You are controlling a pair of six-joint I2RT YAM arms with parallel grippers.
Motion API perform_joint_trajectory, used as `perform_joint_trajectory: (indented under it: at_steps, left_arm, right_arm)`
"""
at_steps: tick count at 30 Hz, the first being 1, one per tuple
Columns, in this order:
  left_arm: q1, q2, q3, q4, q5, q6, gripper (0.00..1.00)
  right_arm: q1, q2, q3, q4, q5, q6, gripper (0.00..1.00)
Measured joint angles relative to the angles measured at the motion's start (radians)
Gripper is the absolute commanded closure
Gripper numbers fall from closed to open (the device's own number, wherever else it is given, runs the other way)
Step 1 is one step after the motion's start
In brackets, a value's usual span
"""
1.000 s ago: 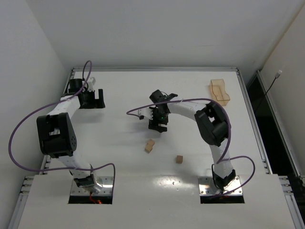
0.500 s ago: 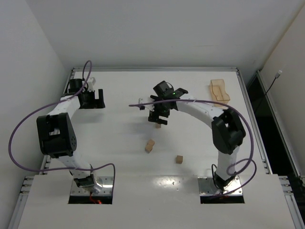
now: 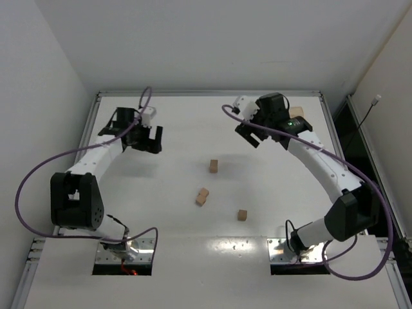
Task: Build the wood block tower
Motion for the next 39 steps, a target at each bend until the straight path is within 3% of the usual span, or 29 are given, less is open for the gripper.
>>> perform_joint_trajectory:
  at_steps: [4, 8, 9, 10, 13, 18, 19, 26, 34, 39]
  left_arm:
    - [-0.205, -0.084, -0.050, -0.032, -0.054, 0.003, 0.00]
    - [-0.376, -0.121, -0.060, -0.055, -0.095, -0.025, 0.00]
    - [-0.403, -0.122, -0.060, -0.061, -0.093, -0.033, 0.00]
    - [-0.430, -0.122, -0.060, -0.068, -0.093, -0.042, 0.00]
    - [-0.492, -0.122, -0.060, -0.090, -0.111, -0.055, 0.00]
    - [-0.591, -0.121, -0.060, -0.114, -0.219, -0.075, 0.05]
    - [-0.611, -0.119, -0.060, -0.124, -0.245, -0.083, 0.08]
    - [-0.689, -0.071, -0.048, -0.156, -0.389, -0.130, 0.17]
    - [-0.694, 0.098, 0.014, -0.131, -0.380, -0.214, 0.18]
    - [-0.728, 0.143, 0.062, -0.111, -0.361, -0.269, 0.25]
  right_arm:
    - [-0.082, -0.013, -0.012, 0.037, 0.111, 0.099, 0.32]
    - [-0.103, -0.079, -0.058, 0.102, 0.206, 0.137, 0.32]
    - [-0.110, -0.096, -0.063, 0.102, 0.211, 0.142, 0.29]
    - [-0.119, -0.111, -0.063, 0.097, 0.208, 0.146, 0.17]
    - [-0.140, -0.163, -0.091, 0.096, 0.178, 0.160, 0.00]
    - [-0.152, -0.231, -0.219, 0.067, 0.101, 0.201, 0.00]
    - [-0.153, -0.227, -0.233, 0.058, 0.090, 0.212, 0.09]
    - [-0.213, -0.128, -0.240, -0.008, 0.090, 0.342, 0.13]
    - [-0.314, -0.066, -0.210, -0.080, 0.058, 0.369, 0.13]
    - [-0.333, -0.064, -0.193, -0.108, -0.033, 0.367, 0.13]
